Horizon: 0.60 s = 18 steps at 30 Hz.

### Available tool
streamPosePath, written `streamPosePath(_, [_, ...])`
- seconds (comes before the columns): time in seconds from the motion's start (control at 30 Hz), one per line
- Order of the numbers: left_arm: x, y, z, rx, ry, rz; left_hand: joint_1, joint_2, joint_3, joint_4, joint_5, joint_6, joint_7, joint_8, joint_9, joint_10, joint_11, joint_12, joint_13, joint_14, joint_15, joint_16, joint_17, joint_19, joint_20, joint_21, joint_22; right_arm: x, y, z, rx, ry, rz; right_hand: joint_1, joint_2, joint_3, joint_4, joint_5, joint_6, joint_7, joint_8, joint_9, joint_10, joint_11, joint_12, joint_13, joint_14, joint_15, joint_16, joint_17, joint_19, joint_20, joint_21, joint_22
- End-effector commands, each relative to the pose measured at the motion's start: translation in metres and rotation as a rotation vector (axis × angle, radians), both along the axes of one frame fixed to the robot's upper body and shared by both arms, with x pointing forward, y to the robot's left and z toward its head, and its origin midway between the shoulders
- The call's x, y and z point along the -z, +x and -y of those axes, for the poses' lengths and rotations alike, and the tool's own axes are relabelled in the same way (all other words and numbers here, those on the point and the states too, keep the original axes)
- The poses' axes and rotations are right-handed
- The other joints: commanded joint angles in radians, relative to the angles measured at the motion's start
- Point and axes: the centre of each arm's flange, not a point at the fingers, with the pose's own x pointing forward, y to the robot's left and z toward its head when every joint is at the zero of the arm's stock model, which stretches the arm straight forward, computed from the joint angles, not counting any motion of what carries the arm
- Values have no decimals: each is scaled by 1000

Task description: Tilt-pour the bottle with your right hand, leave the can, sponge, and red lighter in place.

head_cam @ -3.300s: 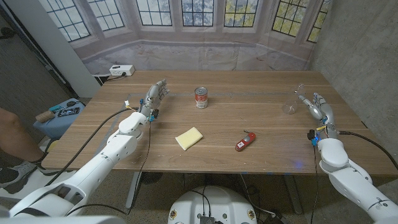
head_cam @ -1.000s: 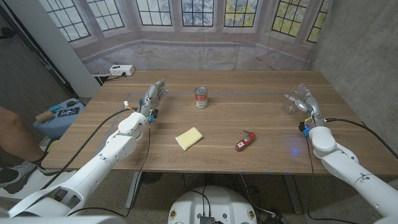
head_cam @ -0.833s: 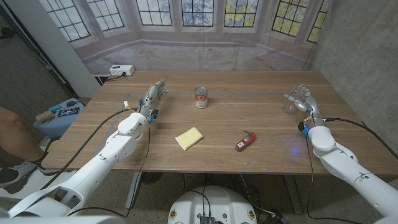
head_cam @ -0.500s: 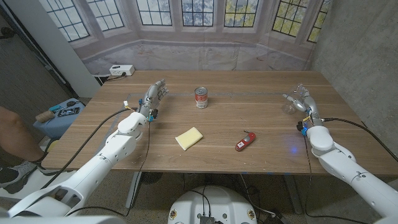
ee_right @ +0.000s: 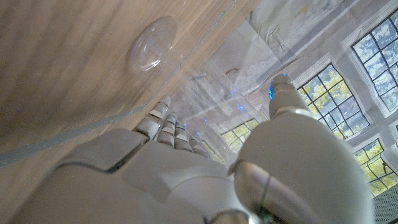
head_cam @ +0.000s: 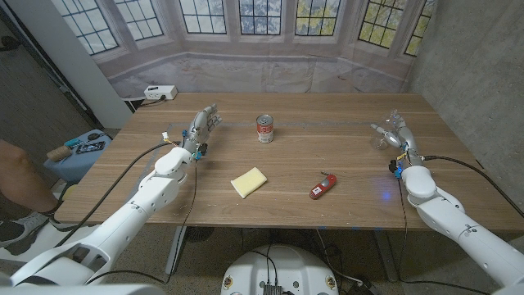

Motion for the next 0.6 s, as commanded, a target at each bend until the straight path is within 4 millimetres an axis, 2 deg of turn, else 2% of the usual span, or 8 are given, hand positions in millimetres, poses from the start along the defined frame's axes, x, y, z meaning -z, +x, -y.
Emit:
streamPosePath(0.03, [0, 0, -1, -1, 3, -4, -1, -6, 6, 1, 2, 8, 5, 2, 5, 8, -3, 7, 5, 8, 3, 6, 3, 8, -1, -4, 2, 5, 5, -1, 4, 10, 1, 12, -2, 10, 1, -3, -11, 84, 7, 2, 4, -5, 9, 5, 2, -14, 9, 4, -3, -6, 1, 5])
streamPosePath(0.43, [-3, 1, -1, 0, 6, -3, -2, -7, 7, 1, 2, 18, 8, 5, 5, 12, -1, 7, 5, 12, 3, 3, 3, 10, 1, -7, 2, 7, 13, -1, 18, 25, 6, 24, 0, 17, 0, 3, -6, 84, 13, 5, 27, -13, 37, 22, 30, -32, 22, 10, 8, -21, 11, 5])
streamPosePath(0.6, [-3, 2, 0, 1, 7, -5, -2, -7, 8, 1, 2, 25, 8, 7, 5, 13, -1, 7, 5, 16, 4, 3, 3, 12, 2, -8, 2, 7, 15, -1, 21, 35, 11, 29, 3, 23, 1, 5, 10, 84, 20, 8, 49, -22, 61, 37, 54, -47, 32, 17, 24, -28, 17, 6])
